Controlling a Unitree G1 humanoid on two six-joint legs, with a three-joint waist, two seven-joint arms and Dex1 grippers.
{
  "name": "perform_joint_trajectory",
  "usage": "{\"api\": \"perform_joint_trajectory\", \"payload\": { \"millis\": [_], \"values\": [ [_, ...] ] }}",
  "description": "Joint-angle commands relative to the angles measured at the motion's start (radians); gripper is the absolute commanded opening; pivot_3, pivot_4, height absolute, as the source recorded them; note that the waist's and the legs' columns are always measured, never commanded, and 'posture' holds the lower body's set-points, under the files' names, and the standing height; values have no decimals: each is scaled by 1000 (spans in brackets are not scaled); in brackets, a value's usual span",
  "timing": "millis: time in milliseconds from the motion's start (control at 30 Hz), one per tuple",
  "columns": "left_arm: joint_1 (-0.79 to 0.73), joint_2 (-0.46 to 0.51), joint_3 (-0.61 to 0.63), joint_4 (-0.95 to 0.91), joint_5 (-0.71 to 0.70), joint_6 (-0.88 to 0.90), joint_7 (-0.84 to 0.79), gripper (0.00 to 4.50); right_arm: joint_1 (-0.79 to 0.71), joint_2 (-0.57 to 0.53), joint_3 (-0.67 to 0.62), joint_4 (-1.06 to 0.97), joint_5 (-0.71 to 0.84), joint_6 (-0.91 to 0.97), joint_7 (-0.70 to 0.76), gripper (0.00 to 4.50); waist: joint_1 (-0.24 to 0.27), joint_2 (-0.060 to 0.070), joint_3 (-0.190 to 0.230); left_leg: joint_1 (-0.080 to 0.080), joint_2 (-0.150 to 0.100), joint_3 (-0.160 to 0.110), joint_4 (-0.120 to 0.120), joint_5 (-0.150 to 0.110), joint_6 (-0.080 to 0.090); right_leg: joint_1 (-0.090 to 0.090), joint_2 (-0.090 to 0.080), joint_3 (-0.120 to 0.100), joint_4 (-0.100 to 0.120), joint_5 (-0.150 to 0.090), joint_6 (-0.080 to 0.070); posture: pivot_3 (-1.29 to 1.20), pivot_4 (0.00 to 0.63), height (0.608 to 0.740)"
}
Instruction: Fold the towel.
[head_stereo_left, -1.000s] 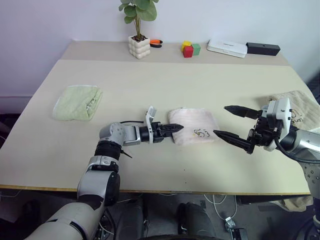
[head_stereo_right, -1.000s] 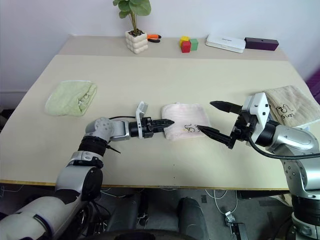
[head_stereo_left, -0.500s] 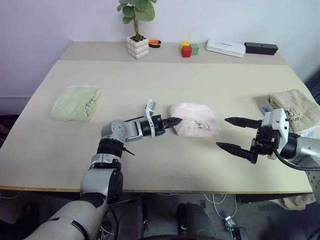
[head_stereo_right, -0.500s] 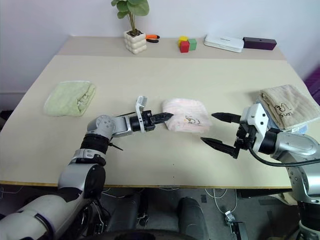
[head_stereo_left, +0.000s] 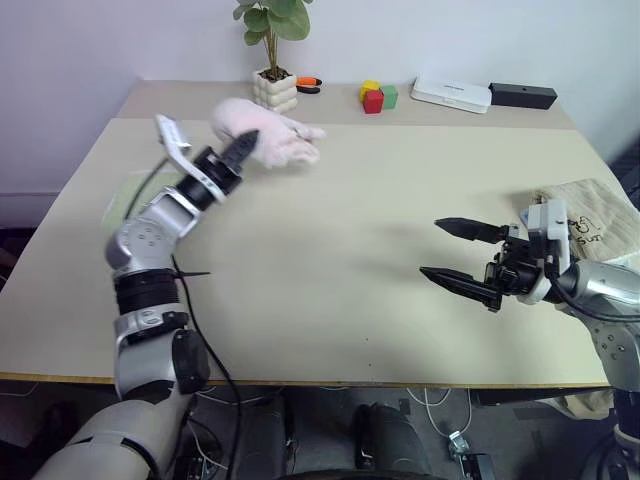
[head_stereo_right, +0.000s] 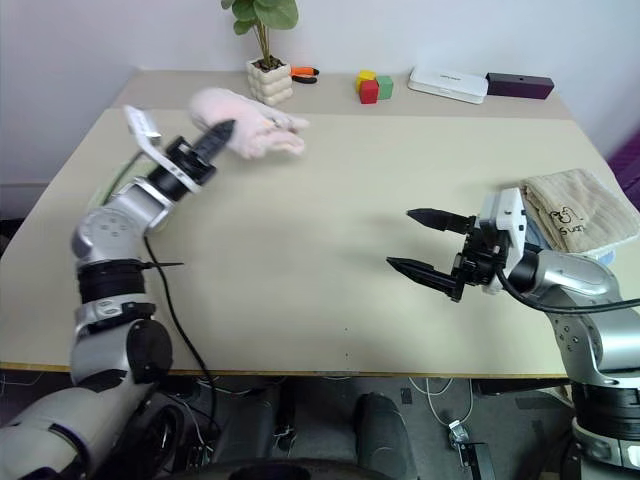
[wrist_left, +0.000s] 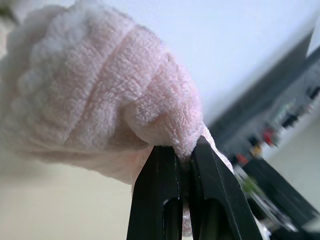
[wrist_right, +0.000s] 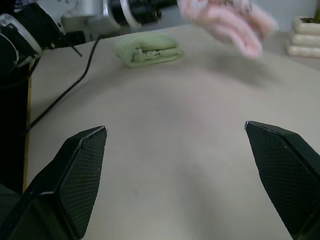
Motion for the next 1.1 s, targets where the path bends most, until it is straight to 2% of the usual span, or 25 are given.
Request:
{"api": "perform_joint_trajectory", "payload": {
  "millis": [33,133,333,400,533,733,833,1033,1100],
  "values": [
    [6,83,44,-37,-11,-59,-7,45,-48,14,9,15,11,-8,-1,4500,1,0,0,0,0,0,0,0,0,0,0,0,0,0,0,0,150,735],
    [44,171,110,1,-1,-118,10,45,-76,18,26,49,6,-10,14,4500,-10,0,0,0,0,0,0,0,0,0,0,0,0,0,0,0,150,735],
    [155,251,193,7,-10,-183,11,45,-94,17,18,68,50,23,34,4500,-16,-1,0,0,0,0,-1,0,0,0,0,0,0,0,0,0,150,735],
    [175,263,221,34,-32,-183,16,45,-102,21,33,71,41,22,34,4500,-15,-1,0,0,1,0,-1,0,0,0,0,0,1,0,0,0,150,735],
    [189,271,198,90,-12,-218,-25,45,-125,28,43,79,42,28,33,4500,-13,-1,1,0,1,0,-1,0,-1,0,0,-1,1,0,0,0,150,735],
    [75,320,164,319,17,-274,-112,45,-130,16,48,81,30,24,33,4500,-15,-3,2,0,1,0,-1,0,-1,0,1,-1,1,0,0,0,150,735],
    [68,338,143,383,38,-303,-147,45,-120,10,42,72,24,25,24,4500,-19,-3,2,0,1,1,-1,0,-1,0,1,-1,1,0,1,0,150,735],
    [223,312,165,348,19,-286,-176,45,-74,-9,13,42,28,26,6,4500,-28,-3,2,1,1,2,-2,0,-1,-1,1,0,1,0,1,0,150,735],
    [274,298,162,349,43,-297,-122,45,-68,-14,12,37,26,23,2,4500,-30,-3,2,0,2,2,-2,0,-1,-1,1,0,1,0,1,0,150,735]
  ]
}}
